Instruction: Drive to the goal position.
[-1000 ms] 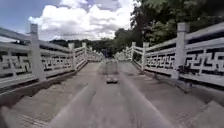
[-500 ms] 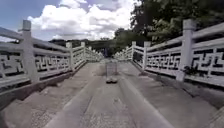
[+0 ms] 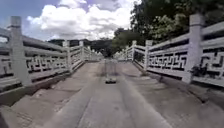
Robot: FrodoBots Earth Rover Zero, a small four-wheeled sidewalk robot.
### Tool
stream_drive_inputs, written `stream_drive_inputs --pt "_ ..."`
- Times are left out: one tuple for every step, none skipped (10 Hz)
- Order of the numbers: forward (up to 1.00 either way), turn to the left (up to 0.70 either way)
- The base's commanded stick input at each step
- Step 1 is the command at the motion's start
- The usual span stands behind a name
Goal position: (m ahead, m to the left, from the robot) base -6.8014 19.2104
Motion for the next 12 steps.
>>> stream_drive_inputs --pt "0.45 0.0" --pt "0.45 0.0" --pt "0.45 0.0" --pt "0.45 0.0" --pt "0.45 0.0" --pt "0.45 0.0" --pt "0.45 0.0" --pt "0.45 0.0" --pt "0.45 0.0" --pt "0.45 0.0" --pt "0.45 0.0" --pt "0.45 0.0"
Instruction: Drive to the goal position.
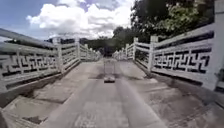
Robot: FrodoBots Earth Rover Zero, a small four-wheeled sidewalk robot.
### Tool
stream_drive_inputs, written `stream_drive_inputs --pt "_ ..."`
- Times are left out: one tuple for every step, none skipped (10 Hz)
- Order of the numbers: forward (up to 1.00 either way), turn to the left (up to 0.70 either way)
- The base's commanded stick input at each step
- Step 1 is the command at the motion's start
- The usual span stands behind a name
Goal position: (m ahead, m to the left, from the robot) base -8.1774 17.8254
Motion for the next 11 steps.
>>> stream_drive_inputs --pt "0.45 0.0" --pt "0.45 0.0" --pt "0.45 0.0" --pt "0.45 0.0" --pt "0.45 0.0" --pt "0.45 0.0" --pt "0.45 0.0" --pt "0.45 0.0" --pt "0.45 0.0" --pt "0.45 0.0" --pt "0.45 0.0"
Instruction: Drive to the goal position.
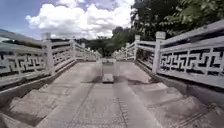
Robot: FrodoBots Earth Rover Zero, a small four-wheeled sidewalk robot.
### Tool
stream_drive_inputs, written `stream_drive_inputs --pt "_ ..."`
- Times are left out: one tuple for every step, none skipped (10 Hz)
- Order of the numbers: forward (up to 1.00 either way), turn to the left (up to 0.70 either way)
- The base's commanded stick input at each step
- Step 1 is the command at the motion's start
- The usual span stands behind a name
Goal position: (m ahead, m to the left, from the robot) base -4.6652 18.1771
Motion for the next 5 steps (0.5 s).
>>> stream_drive_inputs --pt "0.45 0.0" --pt "0.45 0.0" --pt "0.45 0.0" --pt "0.45 0.0" --pt "0.45 0.0"
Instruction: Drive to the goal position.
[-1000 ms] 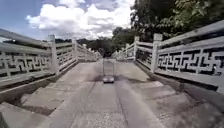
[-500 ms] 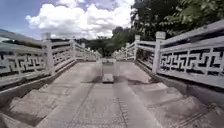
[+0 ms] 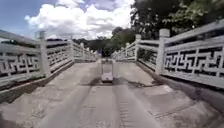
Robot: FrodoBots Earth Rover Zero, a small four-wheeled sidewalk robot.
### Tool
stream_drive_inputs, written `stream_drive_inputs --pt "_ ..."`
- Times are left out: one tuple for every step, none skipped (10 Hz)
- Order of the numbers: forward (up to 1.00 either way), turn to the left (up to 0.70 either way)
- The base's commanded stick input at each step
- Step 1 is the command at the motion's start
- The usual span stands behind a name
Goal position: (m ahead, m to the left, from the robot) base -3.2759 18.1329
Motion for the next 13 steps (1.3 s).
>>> stream_drive_inputs --pt "0.45 0.0" --pt "0.45 0.0" --pt "0.45 0.0" --pt "0.45 0.0" --pt "0.45 0.0" --pt "0.45 0.0" --pt "0.45 0.0" --pt "0.45 0.0" --pt "0.45 0.0" --pt "0.45 0.0" --pt "0.45 0.0" --pt "0.45 0.0" --pt "0.45 0.0"
